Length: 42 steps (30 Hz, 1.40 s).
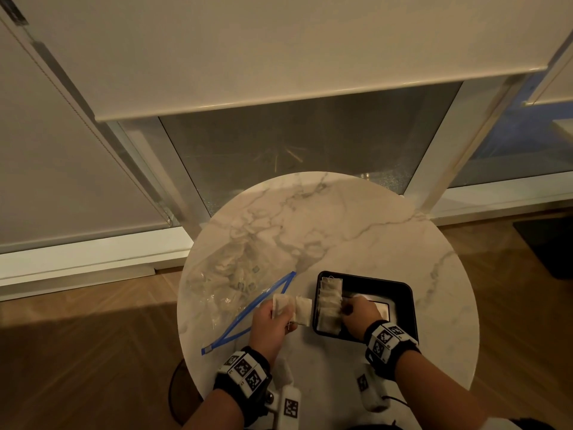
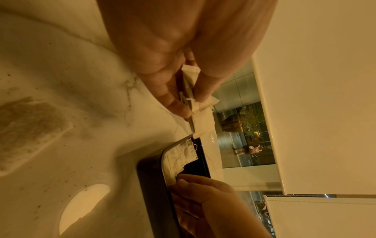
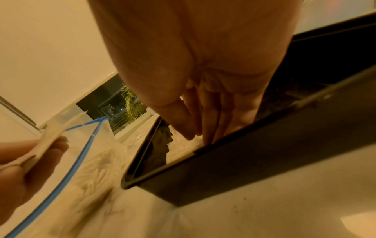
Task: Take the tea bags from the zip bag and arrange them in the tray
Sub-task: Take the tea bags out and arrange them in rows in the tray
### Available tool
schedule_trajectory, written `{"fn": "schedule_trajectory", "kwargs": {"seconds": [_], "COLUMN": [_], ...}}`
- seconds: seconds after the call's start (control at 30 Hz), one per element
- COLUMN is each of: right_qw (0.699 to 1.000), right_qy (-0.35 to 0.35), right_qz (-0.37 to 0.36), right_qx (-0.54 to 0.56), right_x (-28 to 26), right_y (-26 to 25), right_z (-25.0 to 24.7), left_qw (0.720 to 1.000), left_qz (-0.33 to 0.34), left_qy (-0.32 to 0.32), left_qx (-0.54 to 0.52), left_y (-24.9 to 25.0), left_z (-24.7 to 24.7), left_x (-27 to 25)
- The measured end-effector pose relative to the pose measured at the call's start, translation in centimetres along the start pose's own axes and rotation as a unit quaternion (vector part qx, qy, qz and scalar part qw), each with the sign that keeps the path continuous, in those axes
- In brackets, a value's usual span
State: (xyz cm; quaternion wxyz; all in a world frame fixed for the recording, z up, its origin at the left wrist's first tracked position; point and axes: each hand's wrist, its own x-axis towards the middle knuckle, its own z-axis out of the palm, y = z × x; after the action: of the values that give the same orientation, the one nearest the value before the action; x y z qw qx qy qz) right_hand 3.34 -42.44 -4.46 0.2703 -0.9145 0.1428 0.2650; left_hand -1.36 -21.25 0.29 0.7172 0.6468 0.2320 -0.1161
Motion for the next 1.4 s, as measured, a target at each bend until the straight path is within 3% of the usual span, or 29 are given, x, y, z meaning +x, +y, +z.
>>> {"fn": "schedule_trajectory", "kwargs": {"seconds": [0.23,0.43,0.53,0.6,0.7,0.77,0.83,0.97,1.13,1.27,1.4], "right_qw": [1.000,0.989,0.956,0.941,0.933,0.934,0.937,0.949,0.964,0.961,0.949], "right_qy": [-0.001,0.054,-0.023,-0.078,-0.094,-0.087,-0.068,0.024,0.103,0.107,0.120], "right_qz": [-0.009,-0.082,-0.135,-0.155,-0.158,-0.149,-0.132,-0.067,0.013,0.087,0.114], "right_qx": [0.024,0.109,0.260,0.291,0.309,0.312,0.317,0.306,0.245,0.239,0.267], "right_x": [0.3,-0.7,-2.2,-3.1,-2.9,-2.6,-2.2,-0.1,2.2,3.8,4.8], "right_y": [0.3,-0.4,-2.3,-3.3,-3.3,-2.9,-2.0,1.3,4.4,5.4,5.0], "right_z": [0.8,-0.5,-1.4,-1.8,-1.4,-1.1,-1.1,-1.7,-2.4,-1.2,-0.5], "left_qw": [1.000,1.000,1.000,0.999,0.999,0.999,0.995,0.966,0.937,0.909,0.908], "left_qz": [-0.010,-0.010,-0.010,-0.010,-0.008,-0.002,0.012,0.042,0.047,0.048,0.048], "left_qy": [-0.001,-0.010,-0.020,-0.029,-0.042,-0.046,-0.035,-0.074,-0.194,-0.206,-0.204], "left_qx": [-0.004,-0.001,-0.015,-0.018,-0.017,0.004,0.090,0.243,0.288,0.359,0.363], "left_y": [0.0,-0.2,0.1,0.3,0.7,0.8,0.5,-0.3,-0.5,-1.1,-1.4], "left_z": [-0.3,-0.1,0.3,0.6,1.0,1.1,1.0,0.8,1.7,2.1,2.2], "left_x": [0.3,0.6,0.5,0.3,0.0,-0.2,-0.1,0.6,0.4,1.0,1.3]}}
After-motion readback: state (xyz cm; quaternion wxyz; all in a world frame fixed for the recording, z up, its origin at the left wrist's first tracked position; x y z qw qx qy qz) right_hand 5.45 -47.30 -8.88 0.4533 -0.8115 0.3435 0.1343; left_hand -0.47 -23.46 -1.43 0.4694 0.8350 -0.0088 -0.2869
